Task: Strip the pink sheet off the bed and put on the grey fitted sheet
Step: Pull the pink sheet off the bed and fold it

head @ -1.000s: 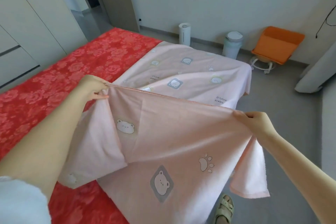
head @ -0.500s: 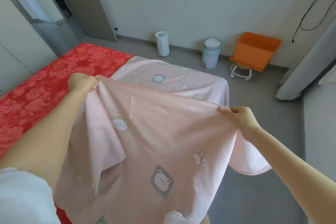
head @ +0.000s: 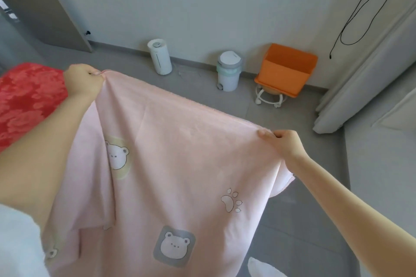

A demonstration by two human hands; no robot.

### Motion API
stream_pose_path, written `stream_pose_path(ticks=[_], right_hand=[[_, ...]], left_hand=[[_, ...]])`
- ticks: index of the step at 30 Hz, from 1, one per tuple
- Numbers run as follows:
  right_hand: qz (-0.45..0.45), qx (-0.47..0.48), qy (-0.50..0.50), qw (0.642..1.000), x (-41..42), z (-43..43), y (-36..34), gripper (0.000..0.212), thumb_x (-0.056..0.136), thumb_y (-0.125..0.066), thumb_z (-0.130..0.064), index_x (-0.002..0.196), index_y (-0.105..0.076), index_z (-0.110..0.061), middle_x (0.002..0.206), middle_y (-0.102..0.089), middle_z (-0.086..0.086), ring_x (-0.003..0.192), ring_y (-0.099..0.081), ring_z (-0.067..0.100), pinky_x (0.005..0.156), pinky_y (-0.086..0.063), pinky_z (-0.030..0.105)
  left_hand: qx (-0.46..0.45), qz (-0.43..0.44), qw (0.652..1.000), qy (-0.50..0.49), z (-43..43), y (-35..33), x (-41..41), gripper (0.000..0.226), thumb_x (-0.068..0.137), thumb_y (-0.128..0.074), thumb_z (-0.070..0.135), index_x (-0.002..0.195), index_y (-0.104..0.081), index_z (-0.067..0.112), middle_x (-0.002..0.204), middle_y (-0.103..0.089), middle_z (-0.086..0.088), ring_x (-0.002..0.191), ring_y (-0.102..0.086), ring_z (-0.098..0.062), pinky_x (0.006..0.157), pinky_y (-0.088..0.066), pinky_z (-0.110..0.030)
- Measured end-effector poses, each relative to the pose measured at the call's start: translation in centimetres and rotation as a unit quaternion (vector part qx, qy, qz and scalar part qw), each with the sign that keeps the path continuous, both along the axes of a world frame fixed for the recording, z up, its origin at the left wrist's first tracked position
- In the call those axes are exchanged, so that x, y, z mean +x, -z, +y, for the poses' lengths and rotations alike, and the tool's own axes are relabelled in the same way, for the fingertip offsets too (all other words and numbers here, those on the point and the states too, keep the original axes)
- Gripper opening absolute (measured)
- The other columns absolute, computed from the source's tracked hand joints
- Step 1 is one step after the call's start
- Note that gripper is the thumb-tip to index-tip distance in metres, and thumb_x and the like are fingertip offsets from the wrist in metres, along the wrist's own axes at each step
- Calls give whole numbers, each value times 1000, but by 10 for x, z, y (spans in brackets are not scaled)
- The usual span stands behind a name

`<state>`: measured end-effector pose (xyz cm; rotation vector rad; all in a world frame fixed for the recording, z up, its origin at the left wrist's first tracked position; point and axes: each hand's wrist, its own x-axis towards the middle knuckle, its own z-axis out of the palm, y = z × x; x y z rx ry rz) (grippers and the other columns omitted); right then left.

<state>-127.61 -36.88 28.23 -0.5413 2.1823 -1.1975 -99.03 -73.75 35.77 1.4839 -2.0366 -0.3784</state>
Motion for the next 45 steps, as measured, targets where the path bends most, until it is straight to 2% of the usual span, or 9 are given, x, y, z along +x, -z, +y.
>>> stream_pose_path(ticks=[11,15,21,28,30,32,35,41,45], right_hand=[[-22,11,-6,1000,-170,-102,40,64,81,-72,-32,54,-15,-21,55,-13,-2,55,-12,17,60,-8,36],[-27,-5,-54,998,-229,-151,50,64,83,-71,-31,53,-15,-21,52,-12,-6,51,-12,15,48,-7,25],[15,13,-95,995,-323,-221,45,58,85,-67,-32,54,-19,-18,53,-16,-2,51,-16,15,49,-10,26],[47,30,-53,997,-421,-289,78,60,85,-67,-34,51,-21,-17,41,-16,-7,45,-15,12,50,-12,28],[43,49,-37,997,-436,-306,106,61,85,-67,-32,50,-19,-19,42,-15,-8,48,-15,14,52,-12,28],[33,69,-30,997,-440,-320,140,60,85,-66,-27,50,-18,-20,46,-15,-6,50,-14,16,52,-11,28],[7,121,-67,990,-427,-332,189,57,87,-64,-25,51,-20,-19,47,-18,-5,51,-17,16,48,-12,29],[-33,165,-245,955,-385,-336,265,51,93,-55,-31,53,-24,-21,50,-28,-3,61,-32,22,56,-21,35],[-59,145,-312,937,-390,-330,291,40,90,-45,-42,56,-31,-26,57,-35,-3,64,-36,20,52,-24,18]], left_hand=[[43,-93,994,-33,-101,49,-183,23,76,-55,11,82,-70,-6,86,-58,-39,78,-57,-46,71,-45,-38],[2,-126,990,-58,-138,47,-231,14,77,-53,8,65,-45,6,67,-37,-30,67,-35,-24,59,-27,-31],[-31,-127,990,-60,-199,28,-315,20,76,-46,10,77,-64,2,64,-53,-26,69,-51,-34,61,-37,-31],[6,-70,997,-38,-299,78,-439,18,80,-51,20,84,-66,12,50,-53,7,48,-49,0,47,-30,-10],[24,-96,995,-26,-314,121,-467,23,84,-48,11,93,-68,2,58,-59,12,54,-49,18,53,-32,-2],[52,-161,986,-5,-319,178,-488,29,83,-50,2,107,-66,-2,86,-71,0,86,-66,-5,82,-45,-17],[118,-287,948,65,-286,267,-520,42,78,-58,-2,120,-61,2,110,-59,-33,103,-54,-49,93,-40,-44],[209,-297,797,483,-168,385,-581,75,53,-42,-2,123,-62,14,131,-57,-13,123,-49,-39,104,-36,-39],[225,-433,651,582,-135,424,-597,50,67,-50,9,107,-69,32,121,-64,7,120,-54,-20,108,-25,-40]])
